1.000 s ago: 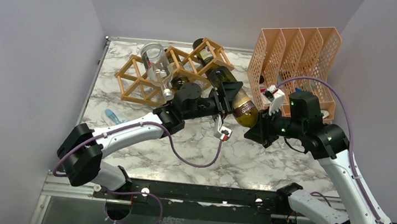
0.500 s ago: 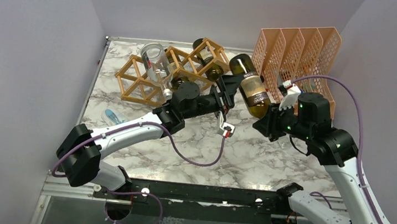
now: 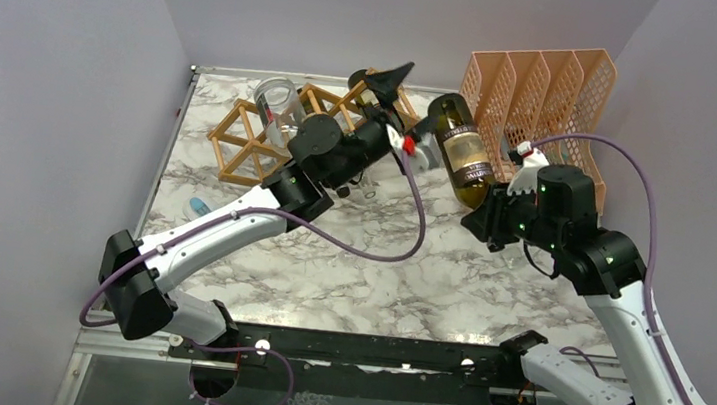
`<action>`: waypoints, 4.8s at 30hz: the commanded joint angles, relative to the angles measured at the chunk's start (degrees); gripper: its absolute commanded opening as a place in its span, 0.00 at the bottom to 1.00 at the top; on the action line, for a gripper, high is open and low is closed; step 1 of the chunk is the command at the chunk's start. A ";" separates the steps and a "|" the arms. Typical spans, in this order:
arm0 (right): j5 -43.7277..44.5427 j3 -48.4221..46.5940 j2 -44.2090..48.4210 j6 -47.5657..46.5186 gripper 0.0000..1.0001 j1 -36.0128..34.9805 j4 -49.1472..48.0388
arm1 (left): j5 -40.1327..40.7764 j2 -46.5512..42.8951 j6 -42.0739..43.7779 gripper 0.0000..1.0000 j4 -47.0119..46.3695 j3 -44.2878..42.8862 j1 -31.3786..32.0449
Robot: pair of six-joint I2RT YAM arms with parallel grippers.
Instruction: Put the wine bottle on the wine rack
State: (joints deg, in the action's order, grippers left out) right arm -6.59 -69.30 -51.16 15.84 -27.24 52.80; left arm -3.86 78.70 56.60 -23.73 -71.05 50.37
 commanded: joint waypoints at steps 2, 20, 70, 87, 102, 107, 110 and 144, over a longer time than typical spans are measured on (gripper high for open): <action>-8.55 0.26 0.04 -3.74 0.01 0.09 -3.32 | 11.14 -0.83 -28.43 0.99 -1.97 -6.05 0.11; -43.24 7.30 6.20 -5.33 0.01 0.14 -15.59 | 12.59 0.88 -51.49 0.99 24.53 -16.19 -10.46; 8.92 4.73 -38.02 25.62 0.01 -45.40 -53.84 | 38.68 -22.69 -55.05 0.99 39.14 -9.96 -25.41; 20.44 -4.53 -46.60 29.46 0.01 -45.36 -51.18 | 39.92 -16.70 -59.04 0.97 44.07 -7.99 -30.39; 22.51 -11.50 -52.98 32.39 0.01 -45.42 -47.41 | 12.91 -17.41 -73.75 0.89 49.65 3.96 -47.30; 21.68 -14.66 -55.39 29.99 0.09 -45.35 -46.20 | 10.23 -19.93 -73.78 0.91 48.85 9.29 -48.82; 22.07 -16.63 -56.83 29.87 0.11 -45.33 -44.80 | 9.40 -20.43 -73.49 0.89 48.78 11.15 -49.39; 25.12 -31.21 -66.39 20.80 0.21 -43.17 -35.48 | -1.77 -16.30 -74.38 0.52 47.24 14.31 -50.10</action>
State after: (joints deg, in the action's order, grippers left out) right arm 16.93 -99.81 -118.96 38.46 -69.91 21.80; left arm 0.19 62.06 -17.15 19.81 -56.49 -0.38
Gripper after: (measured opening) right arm 0.363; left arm 0.525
